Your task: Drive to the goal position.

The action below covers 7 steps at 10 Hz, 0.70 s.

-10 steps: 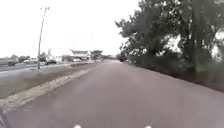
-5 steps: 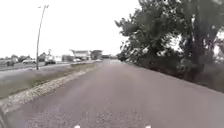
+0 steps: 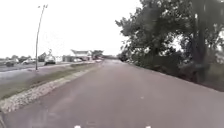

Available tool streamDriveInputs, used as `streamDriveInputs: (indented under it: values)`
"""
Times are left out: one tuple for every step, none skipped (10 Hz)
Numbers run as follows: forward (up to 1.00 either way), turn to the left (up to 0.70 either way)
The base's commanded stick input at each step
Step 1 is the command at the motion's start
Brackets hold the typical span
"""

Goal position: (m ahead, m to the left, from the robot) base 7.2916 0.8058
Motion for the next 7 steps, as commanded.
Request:
streamDriveInputs:
  values:
    - [0.70, 0.00]
    - [0.70, 0.00]
    - [0.70, 0.00]
    - [0.70, 0.00]
    - [0.70, 0.00]
    - [0.70, 0.00]
    - [0.70, 0.00]
